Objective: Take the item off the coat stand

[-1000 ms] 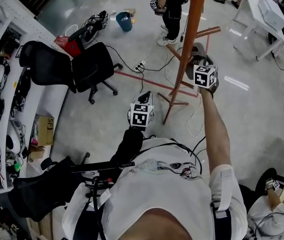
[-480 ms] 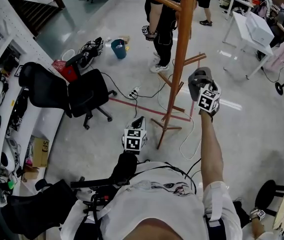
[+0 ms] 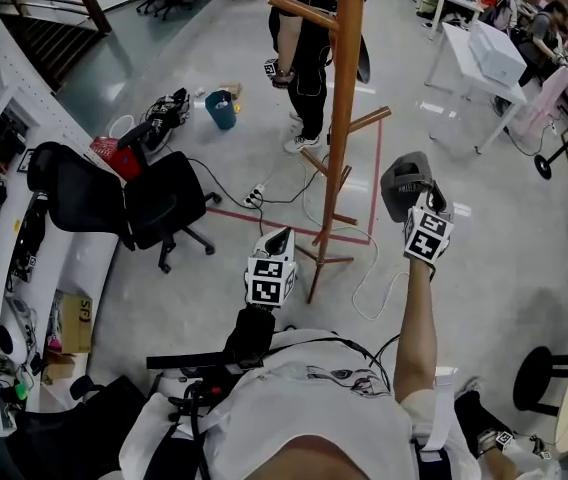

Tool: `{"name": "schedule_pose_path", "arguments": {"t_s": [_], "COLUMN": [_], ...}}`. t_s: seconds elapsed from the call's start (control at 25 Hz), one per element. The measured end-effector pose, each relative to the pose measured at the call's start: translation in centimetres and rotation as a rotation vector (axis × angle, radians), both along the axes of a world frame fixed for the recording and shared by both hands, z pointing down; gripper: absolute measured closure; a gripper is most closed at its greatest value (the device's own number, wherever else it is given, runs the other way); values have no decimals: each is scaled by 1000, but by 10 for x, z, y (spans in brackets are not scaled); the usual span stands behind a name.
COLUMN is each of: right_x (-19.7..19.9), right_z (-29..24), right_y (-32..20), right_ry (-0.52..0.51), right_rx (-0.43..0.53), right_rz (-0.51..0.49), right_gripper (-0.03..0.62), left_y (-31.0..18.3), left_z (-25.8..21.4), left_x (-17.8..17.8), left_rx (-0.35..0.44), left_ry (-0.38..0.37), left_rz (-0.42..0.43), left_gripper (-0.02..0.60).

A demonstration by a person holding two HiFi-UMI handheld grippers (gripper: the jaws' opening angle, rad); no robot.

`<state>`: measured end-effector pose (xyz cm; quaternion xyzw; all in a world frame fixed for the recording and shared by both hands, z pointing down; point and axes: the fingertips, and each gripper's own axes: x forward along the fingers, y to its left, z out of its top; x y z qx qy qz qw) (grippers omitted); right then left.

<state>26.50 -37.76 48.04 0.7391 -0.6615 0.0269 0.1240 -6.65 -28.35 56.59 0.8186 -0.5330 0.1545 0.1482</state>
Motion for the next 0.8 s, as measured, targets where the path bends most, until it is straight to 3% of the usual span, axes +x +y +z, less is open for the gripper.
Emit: {"name": "schedule_pose_path", "arguments": {"t_s": [0.44, 0.8], "right_x": [-57, -101], "right_z": [-64, -85], "right_y": [104, 137], "right_ry": [-72, -188], "right_rx": [74, 93], "right_rz": [-132, -244], "right_gripper": [565, 565], "left_y": [12, 20], "left_z": [-82, -119], "left_x": [50, 49], "left_rx": [185, 267], "left_ry": [31, 53], "left_rz": [143, 138], "left_gripper": [580, 580]}}
